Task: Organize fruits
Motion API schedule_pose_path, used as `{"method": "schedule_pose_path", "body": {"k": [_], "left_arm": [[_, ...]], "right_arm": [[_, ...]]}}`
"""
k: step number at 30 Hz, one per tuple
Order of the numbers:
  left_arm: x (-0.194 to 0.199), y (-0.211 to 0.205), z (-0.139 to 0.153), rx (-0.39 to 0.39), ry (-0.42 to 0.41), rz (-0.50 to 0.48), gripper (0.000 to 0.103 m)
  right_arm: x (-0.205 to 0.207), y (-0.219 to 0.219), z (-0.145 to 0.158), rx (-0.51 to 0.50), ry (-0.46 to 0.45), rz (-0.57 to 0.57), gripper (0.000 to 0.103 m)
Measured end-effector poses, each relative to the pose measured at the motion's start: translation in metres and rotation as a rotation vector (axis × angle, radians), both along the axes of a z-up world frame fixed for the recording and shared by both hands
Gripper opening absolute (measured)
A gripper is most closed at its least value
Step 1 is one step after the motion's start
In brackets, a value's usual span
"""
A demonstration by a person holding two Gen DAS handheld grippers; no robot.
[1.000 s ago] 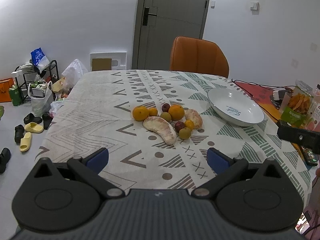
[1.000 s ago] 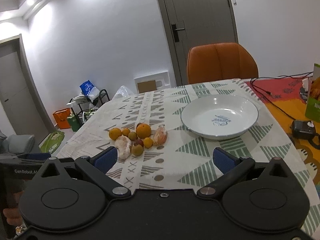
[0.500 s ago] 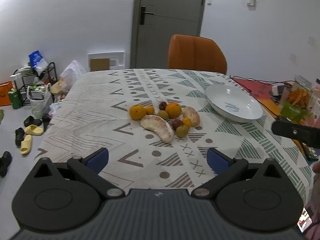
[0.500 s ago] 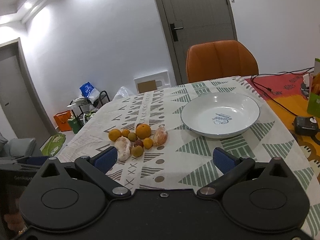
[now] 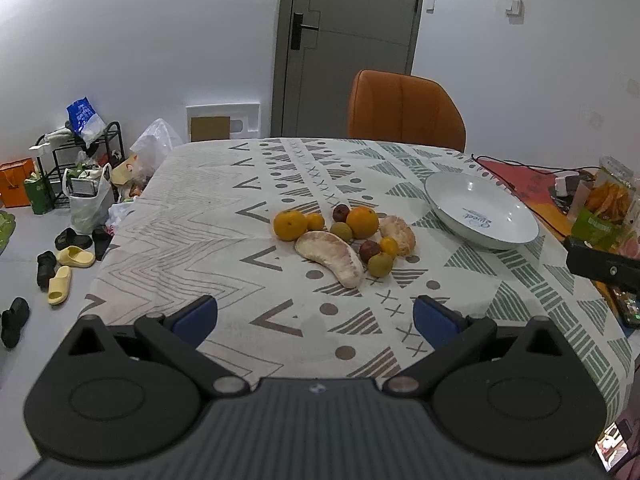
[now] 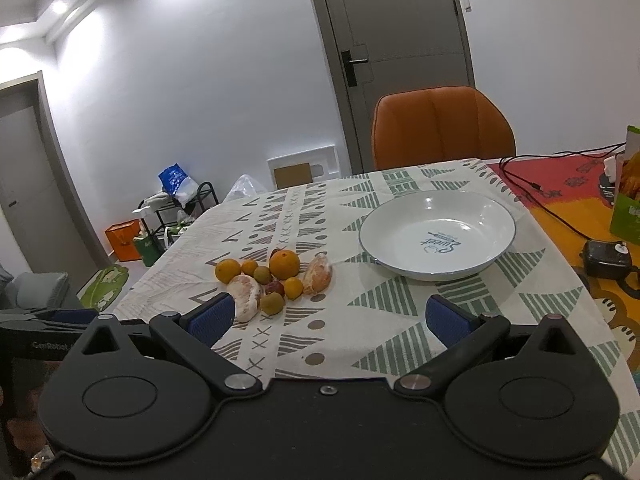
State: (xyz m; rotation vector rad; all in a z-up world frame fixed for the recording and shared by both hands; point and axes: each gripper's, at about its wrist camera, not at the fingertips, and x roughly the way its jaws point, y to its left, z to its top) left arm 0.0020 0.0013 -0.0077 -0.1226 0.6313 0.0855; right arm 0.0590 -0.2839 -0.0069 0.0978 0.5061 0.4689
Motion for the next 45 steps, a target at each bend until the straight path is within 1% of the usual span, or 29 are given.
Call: {"method": "schedule_pose_path", "body": {"k": [5, 11, 14, 20, 24, 27, 30, 32, 39, 45], "left_arm": [[0.0, -0.005, 0.001, 0.001, 0.003, -0.01, 0.103], [-0.001, -0.006, 0.005, -0.029, -0.052, -0.018, 0.103], [0.002, -0.006, 0.006, -0.041, -0.055, -0.025, 0.103], [0.008, -0.008, 0.003, -0.043, -0.06, -0.029, 0.103], [0.012, -0.01, 0.003, -0.024, -0.091, -0.01, 0.103], [0.018, -0.009, 0.002, -0.036, -0.103, -0.015, 0.103], [0.025, -0.007, 0.0, -0.036, -0.103, -0.01, 0.102], [0.03, -0.004, -0.002, -0.051, -0.1, -0.004, 0.102], [0.05, 0.003, -0.012, -0.08, -0.08, -0.002, 0.101], [0.065, 0.003, -0.02, -0.092, -0.055, -0.007, 0.096]], "right_arm": [[0.0, -0.002, -0.001, 0.0, 0.002, -0.004, 0.103], [0.002, -0.005, -0.003, 0.007, 0.002, -0.003, 0.103], [0.004, -0.007, -0.004, 0.011, 0.003, -0.005, 0.103], [0.01, -0.007, -0.007, 0.004, 0.008, -0.015, 0.103], [0.014, -0.008, -0.01, 0.01, 0.006, -0.018, 0.103], [0.019, -0.009, -0.013, 0.018, 0.002, -0.01, 0.103], [0.027, -0.009, -0.018, 0.02, 0.01, -0.008, 0.103], [0.033, -0.007, -0.022, 0.017, 0.015, -0.008, 0.103], [0.052, -0.002, -0.034, 0.049, 0.062, 0.037, 0.103], [0.064, 0.003, -0.04, 0.055, 0.068, 0.06, 0.103]]}}
